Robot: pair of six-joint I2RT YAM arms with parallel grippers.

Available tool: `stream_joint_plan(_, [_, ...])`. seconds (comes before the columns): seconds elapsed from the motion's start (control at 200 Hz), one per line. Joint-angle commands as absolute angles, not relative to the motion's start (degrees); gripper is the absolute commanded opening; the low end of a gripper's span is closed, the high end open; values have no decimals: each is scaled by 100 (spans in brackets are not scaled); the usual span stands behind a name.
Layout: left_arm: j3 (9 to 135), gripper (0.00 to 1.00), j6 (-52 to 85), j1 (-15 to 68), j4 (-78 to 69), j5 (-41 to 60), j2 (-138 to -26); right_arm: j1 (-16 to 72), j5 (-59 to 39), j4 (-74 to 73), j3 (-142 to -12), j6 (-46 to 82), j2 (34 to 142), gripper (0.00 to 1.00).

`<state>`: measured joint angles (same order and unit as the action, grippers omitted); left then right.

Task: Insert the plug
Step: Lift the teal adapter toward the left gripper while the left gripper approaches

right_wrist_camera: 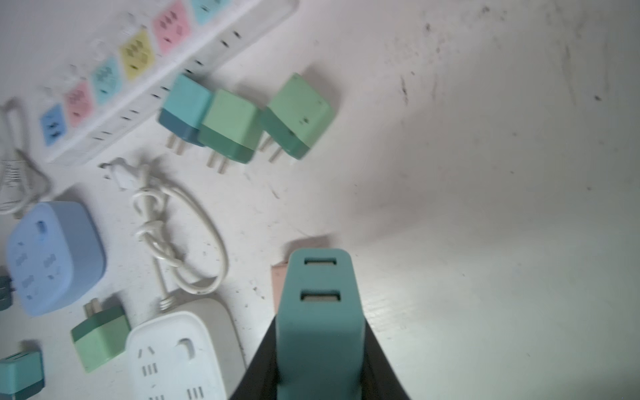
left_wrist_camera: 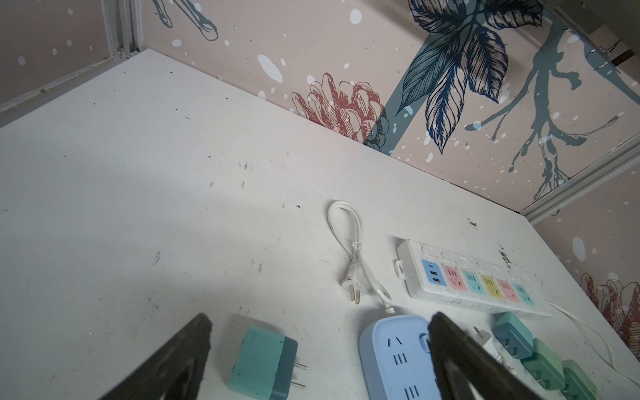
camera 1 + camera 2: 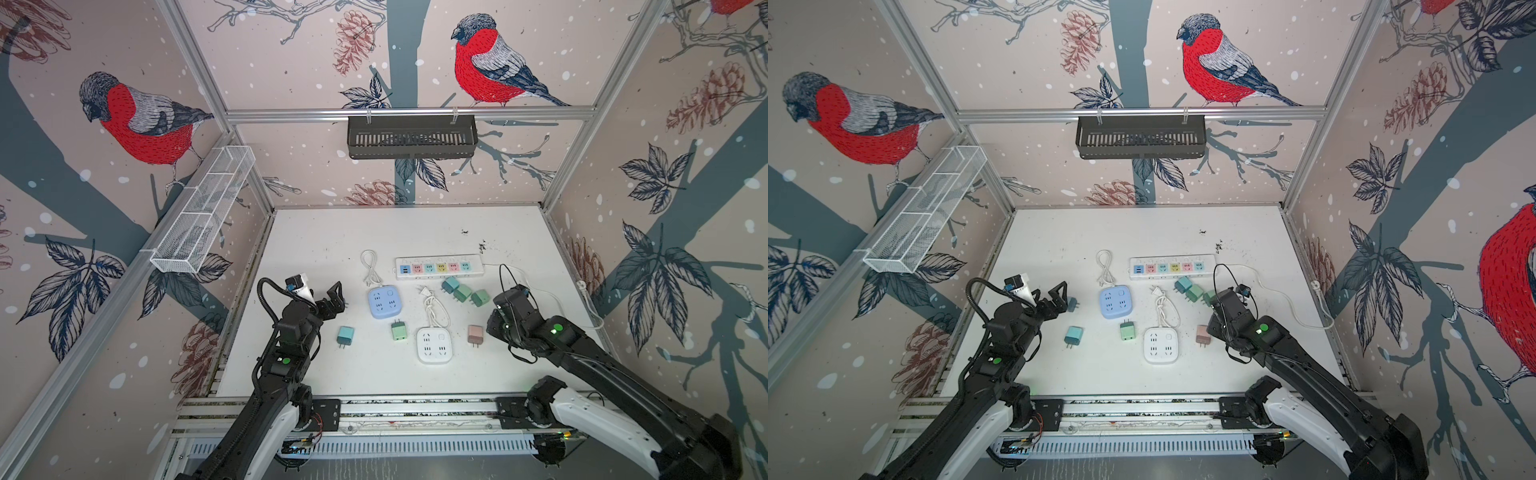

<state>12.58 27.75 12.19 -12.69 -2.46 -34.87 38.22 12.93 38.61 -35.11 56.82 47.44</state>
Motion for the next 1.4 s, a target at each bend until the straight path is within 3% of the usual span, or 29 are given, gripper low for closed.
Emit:
stream_joint_plan(0.0, [1478,97,3268,1206,-918,-45,-3327,4342,2242,2892,-3562,5589,4474,5])
stream_joint_plan(0.235, [1247,97,3593,1213,-1116,1022,-2601,5459,3598,1025,-3378,4481,3888,3])
stream_joint_plan(0.51, [884,97,3114,1219,-1257,1182,-1427,5778,3599,-2251,-2109,1702,3277,2])
stream_joint_plan(0.786, [794,87,3120,1215,-1930,2395,-1317,5686,1660,-2483,-1279,689,2575,2])
stream_joint_plan(1.096, [1178,82,3081,1263,-2222,3745,-1786,5678,1,-3476,-656,256,3011,2])
stream_joint_plan(1.231, [1115,81,3087,1412,-2449,3937,-1826,5676,-713,-3892,-478,130,3393,2])
stream_joint_plan(1.396, [988,80,2804,2092,-2777,3685,-1956,5678,-910,-4217,-380,127,3761,2])
